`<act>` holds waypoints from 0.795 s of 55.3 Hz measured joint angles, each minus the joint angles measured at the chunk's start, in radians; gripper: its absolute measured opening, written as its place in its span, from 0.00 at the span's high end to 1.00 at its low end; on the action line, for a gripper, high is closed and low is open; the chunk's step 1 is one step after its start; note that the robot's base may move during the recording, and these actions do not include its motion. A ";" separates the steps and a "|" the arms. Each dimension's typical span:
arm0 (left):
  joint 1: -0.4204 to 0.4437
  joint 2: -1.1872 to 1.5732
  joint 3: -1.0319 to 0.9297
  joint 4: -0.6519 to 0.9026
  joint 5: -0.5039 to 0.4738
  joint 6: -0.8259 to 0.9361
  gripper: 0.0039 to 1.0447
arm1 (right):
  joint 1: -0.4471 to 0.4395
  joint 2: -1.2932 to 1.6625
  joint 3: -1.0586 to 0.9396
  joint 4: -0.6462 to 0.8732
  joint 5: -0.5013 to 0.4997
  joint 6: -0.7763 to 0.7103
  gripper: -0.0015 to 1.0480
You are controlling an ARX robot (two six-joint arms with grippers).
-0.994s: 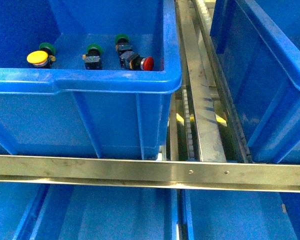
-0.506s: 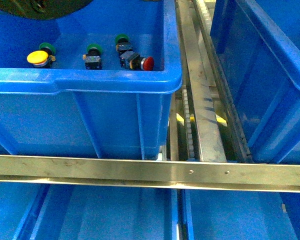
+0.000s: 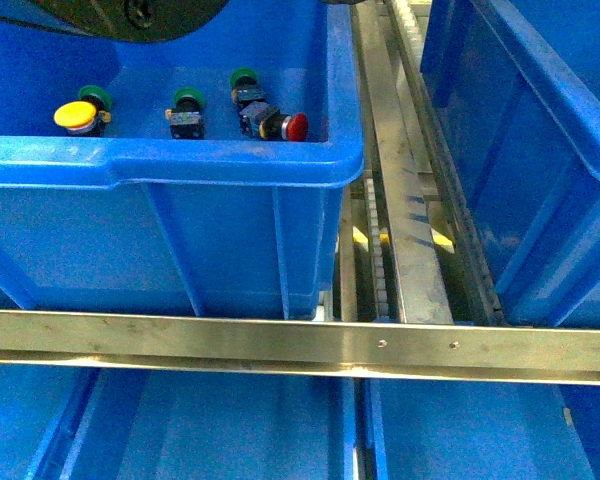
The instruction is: Pick red and yellow buttons and place in box
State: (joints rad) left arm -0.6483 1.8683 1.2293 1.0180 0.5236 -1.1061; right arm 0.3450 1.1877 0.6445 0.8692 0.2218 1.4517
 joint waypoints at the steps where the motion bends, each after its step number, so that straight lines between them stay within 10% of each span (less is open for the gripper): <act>1: 0.000 0.000 0.001 -0.001 0.000 0.000 0.69 | 0.000 -0.001 -0.001 0.000 0.001 -0.001 0.59; 19: -0.013 0.000 0.008 -0.019 -0.020 0.007 0.69 | -0.013 -0.023 -0.019 -0.007 0.004 -0.001 0.61; 44: 0.002 -0.008 0.009 -0.035 -0.063 0.080 0.07 | -0.039 -0.030 -0.021 -0.021 -0.012 -0.043 0.61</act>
State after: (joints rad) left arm -0.6468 1.8603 1.2381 0.9829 0.4602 -1.0256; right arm 0.3065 1.1576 0.6235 0.8482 0.2100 1.4086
